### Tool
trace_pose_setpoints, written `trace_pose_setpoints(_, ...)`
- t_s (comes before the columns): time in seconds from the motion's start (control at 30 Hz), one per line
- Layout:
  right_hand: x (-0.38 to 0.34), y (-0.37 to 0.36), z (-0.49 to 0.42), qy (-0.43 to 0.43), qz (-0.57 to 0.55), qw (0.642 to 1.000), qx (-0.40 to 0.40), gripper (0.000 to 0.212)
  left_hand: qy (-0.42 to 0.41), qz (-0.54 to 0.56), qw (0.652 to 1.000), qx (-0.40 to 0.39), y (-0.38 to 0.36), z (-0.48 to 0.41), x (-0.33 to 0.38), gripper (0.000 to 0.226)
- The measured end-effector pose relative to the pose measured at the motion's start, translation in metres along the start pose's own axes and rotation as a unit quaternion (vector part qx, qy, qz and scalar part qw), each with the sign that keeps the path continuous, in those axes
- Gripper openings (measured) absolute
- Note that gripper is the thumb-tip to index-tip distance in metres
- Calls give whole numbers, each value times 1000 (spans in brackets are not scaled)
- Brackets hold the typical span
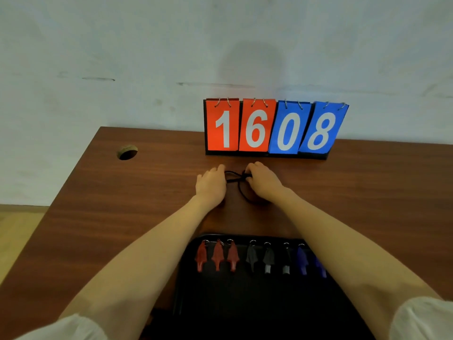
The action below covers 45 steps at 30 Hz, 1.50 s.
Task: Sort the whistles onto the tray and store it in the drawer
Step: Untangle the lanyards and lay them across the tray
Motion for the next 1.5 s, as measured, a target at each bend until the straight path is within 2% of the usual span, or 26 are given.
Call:
trace_pose_setpoints(0.07,-2,3,8,1,-13,1000,3,24,-3,-6,1000,-7,-1,6,4,46)
trace_pose_setpoints(0.2,-6,14,26,33,-59,997,40,19,-81,28,991,103,9,19,18,59)
trace_pose_setpoints(0.27,-9,18,35,56,-92,993,57,15,-94,53,992,64,9,22,24,52)
trace_pose_setpoints(0.33,-9,22,42,58,-132,986,79,13,-76,66,995,25,6,23,23,34)
trace_pose_setpoints(0.43,-3,25,53,44,-172,978,110,13,-48,100,992,60,3,29,17,26)
trace_pose_setpoints(0.57,10,26,69,-27,-209,966,148,9,-23,213,974,76,8,43,18,19)
trace_pose_setpoints(0.63,17,26,78,-59,-210,965,146,7,-28,235,968,80,14,52,24,14)
trace_pose_setpoints(0.7,22,31,89,-76,-194,967,147,17,-29,261,961,92,21,62,32,17)
trace_pose_setpoints(0.8,17,51,105,-77,-190,961,184,51,-32,291,948,126,37,77,43,19)
trace_pose_setpoints(0.87,6,70,116,-58,-218,951,214,56,-40,297,943,144,48,87,51,22)
trace_pose_setpoints(0.93,-7,88,126,2,-213,954,213,52,-56,315,934,161,63,98,60,23)
trace_pose_setpoints(1.0,-18,101,138,58,-209,961,172,49,-82,345,919,171,81,111,70,22)
trace_pose_setpoints(1.07,-27,112,151,76,-245,960,109,46,-107,361,909,179,98,125,80,22)
trace_pose_setpoints(1.13,-32,121,163,84,-257,958,93,37,-112,389,895,189,113,139,87,18)
trace_pose_setpoints(1.2,-36,132,175,88,-275,950,119,28,-116,422,877,196,127,153,94,12)
trace_pose_setpoints(1.4,-53,179,222,97,-329,911,229,13,-155,440,856,223,167,192,110,8)
trace_pose_setpoints(1.43,-57,189,231,102,-337,901,253,12,-155,440,856,222,174,198,112,8)
trace_pose_setpoints(1.5,-62,209,249,110,-331,889,297,12,-153,400,883,189,182,207,115,13)
Point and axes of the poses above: each hand's wrist, its own z-axis away from the middle knuckle, its own y-axis out of the back of the hand, x = y × z, the point moved 2 cm from there along -z, towards the middle knuckle, and after that the axes turned 6 degrees about x, right-handed, at the moved point
